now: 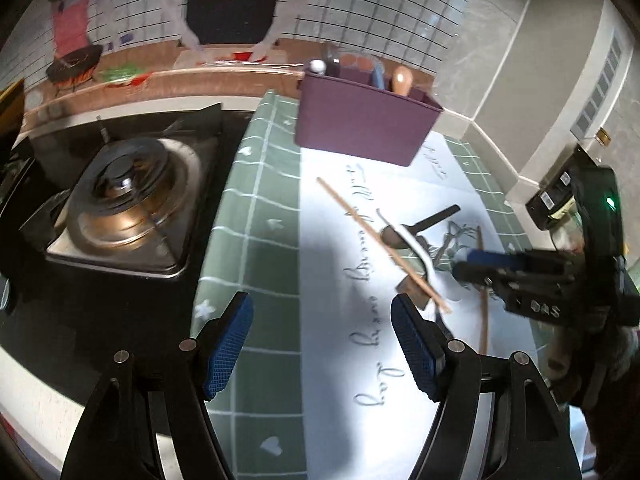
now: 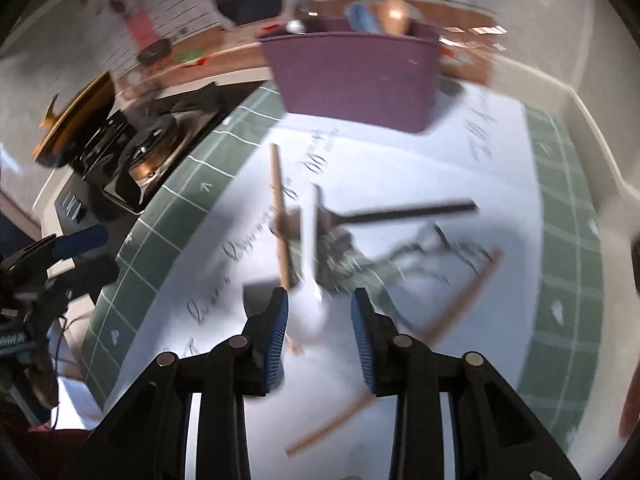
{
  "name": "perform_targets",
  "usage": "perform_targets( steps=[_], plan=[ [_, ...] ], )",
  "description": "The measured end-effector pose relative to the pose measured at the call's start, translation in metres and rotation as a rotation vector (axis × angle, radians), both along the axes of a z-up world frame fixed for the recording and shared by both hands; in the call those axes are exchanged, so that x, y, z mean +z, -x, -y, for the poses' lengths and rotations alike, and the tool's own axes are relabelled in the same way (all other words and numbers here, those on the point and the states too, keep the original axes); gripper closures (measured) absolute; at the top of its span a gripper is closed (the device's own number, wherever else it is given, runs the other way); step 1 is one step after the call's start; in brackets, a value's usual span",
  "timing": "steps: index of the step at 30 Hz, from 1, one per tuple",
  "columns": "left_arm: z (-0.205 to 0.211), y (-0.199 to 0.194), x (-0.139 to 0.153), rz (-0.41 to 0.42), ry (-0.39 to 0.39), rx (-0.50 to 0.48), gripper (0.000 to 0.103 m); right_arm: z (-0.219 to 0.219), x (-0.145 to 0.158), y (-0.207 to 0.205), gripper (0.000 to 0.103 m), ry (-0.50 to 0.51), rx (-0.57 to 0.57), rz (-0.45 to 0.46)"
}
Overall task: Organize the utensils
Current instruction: 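Grasp the white plastic spoon with the right tool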
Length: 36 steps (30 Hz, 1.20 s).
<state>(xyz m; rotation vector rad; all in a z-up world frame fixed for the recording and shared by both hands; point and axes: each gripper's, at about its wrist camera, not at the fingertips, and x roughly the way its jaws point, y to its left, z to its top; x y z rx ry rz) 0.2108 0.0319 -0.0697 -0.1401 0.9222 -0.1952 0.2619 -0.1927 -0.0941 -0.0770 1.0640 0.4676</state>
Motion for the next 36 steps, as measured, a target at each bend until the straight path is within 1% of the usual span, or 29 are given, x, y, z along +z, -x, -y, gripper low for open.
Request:
perform_targets(
  steps=[2,6,8,10,12,15,18,21,25,29,32,34,36],
  plan=[
    [-0.007,0.004,0.000,-0.002,-0.003,0.024,0.031,-0.015,-0.005,-0.012,0.077,0.018,0.030,0.004],
    [-0.021,0.010,0.000,-0.008,-0.007,0.072,0.031,-0.036,-0.018,-0.028,0.079,0.070,0.058,0.008],
    [-0.026,0.013,-0.001,-0.013,-0.012,0.089,0.031,-0.040,-0.026,-0.034,0.080,0.105,0.056,0.003],
    [-0.028,0.015,-0.001,-0.015,-0.017,0.099,0.031,-0.038,-0.029,-0.035,0.082,0.110,0.056,0.009],
    [-0.028,0.016,-0.001,-0.016,-0.019,0.104,0.031,-0.036,-0.028,-0.036,0.094,0.103,0.058,0.007],
    [-0.025,0.017,-0.001,-0.018,-0.020,0.096,0.031,-0.029,-0.022,-0.032,0.095,0.061,0.055,-0.001],
    [-0.019,0.013,-0.002,-0.023,-0.018,0.078,0.030,-0.012,-0.012,-0.028,0.095,0.005,0.019,-0.006],
    [-0.008,0.007,-0.004,-0.026,-0.014,0.054,0.030,0.015,-0.001,-0.024,0.095,-0.042,-0.046,-0.004],
    [0.013,-0.007,-0.010,-0.048,-0.010,-0.012,0.029,0.046,0.010,-0.019,0.095,-0.062,-0.117,0.010],
    [0.039,-0.020,-0.021,-0.066,0.027,-0.100,0.029,0.076,0.014,-0.005,0.095,-0.078,-0.178,0.015],
    [0.060,-0.028,-0.027,-0.088,0.077,-0.174,0.029,0.093,0.013,0.003,0.095,-0.092,-0.222,0.017],
    [0.072,-0.031,-0.030,-0.097,0.074,-0.197,0.029,0.106,0.014,0.009,0.095,-0.099,-0.257,0.023],
    [0.086,-0.036,-0.032,-0.099,0.053,-0.227,0.031,0.117,0.016,0.015,0.095,-0.095,-0.291,0.041]
  ],
)
